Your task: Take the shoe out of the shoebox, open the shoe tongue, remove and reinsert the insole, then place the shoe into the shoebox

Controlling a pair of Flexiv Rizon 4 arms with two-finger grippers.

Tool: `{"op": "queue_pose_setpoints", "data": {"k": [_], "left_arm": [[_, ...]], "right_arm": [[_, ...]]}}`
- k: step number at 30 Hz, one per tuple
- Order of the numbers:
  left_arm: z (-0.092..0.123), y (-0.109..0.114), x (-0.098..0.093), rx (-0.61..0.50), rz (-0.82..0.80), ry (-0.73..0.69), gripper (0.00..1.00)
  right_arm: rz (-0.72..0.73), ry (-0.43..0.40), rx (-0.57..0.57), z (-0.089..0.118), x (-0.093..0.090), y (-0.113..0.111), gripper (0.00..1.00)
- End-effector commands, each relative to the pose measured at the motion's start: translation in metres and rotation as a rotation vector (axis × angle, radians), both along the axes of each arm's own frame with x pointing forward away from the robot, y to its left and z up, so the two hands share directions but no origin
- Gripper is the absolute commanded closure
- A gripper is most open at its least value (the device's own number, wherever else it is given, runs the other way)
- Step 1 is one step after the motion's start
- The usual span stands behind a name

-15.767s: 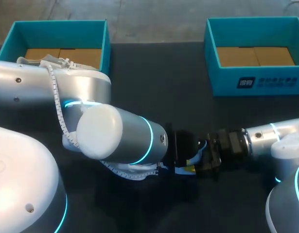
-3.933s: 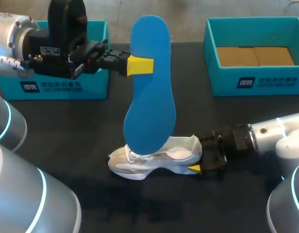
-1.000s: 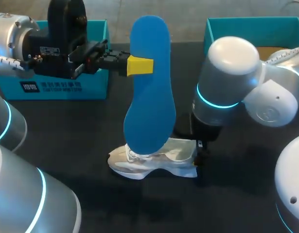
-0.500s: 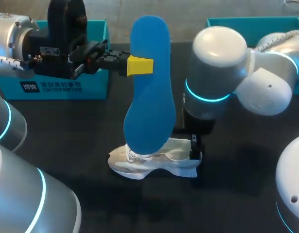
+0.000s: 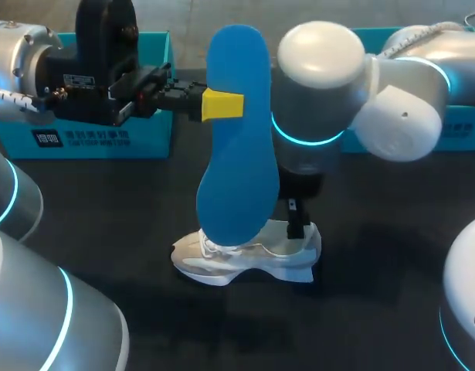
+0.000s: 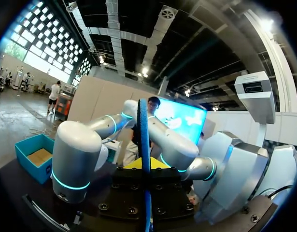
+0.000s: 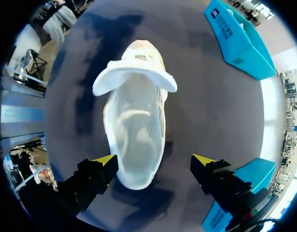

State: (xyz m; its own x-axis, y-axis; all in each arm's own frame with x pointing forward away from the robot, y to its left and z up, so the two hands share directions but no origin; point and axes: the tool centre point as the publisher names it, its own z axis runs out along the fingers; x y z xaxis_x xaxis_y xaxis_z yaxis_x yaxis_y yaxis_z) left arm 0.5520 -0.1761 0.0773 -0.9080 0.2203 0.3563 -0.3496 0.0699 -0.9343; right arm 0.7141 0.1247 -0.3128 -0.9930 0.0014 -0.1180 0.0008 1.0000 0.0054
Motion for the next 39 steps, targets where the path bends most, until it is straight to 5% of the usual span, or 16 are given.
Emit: {"op": "queue_pose_setpoints", "data": {"k": [1, 21, 29, 33, 39], "left_arm": [[0.001, -0.002, 0.002, 0.004, -0.004, -0.001, 1.0], [0.001, -0.002, 0.002, 0.004, -0.004, -0.001, 1.0], [0.001, -0.002, 0.002, 0.004, -0.004, -0.001, 1.0], [0.001, -0.002, 0.002, 0.004, -0.004, -0.001, 1.0], [0.001, -0.002, 0.002, 0.004, -0.004, -0.001, 1.0]], "right_arm": [[-0.01, 0.005, -0.035, -0.02, 0.008, 0.014, 0.0], [-0.047, -0.003, -0.014, -0.059, 0.023, 0.021, 0.0], [-0.068, 0.016, 0.006, -0.074, 0.024, 0.019, 0.08], [-0.073, 0.014, 0.021, -0.075, 0.023, 0.018, 0.28], [-0.078, 0.025, 0.016, -0.081, 0.022, 0.017, 0.26]]}}
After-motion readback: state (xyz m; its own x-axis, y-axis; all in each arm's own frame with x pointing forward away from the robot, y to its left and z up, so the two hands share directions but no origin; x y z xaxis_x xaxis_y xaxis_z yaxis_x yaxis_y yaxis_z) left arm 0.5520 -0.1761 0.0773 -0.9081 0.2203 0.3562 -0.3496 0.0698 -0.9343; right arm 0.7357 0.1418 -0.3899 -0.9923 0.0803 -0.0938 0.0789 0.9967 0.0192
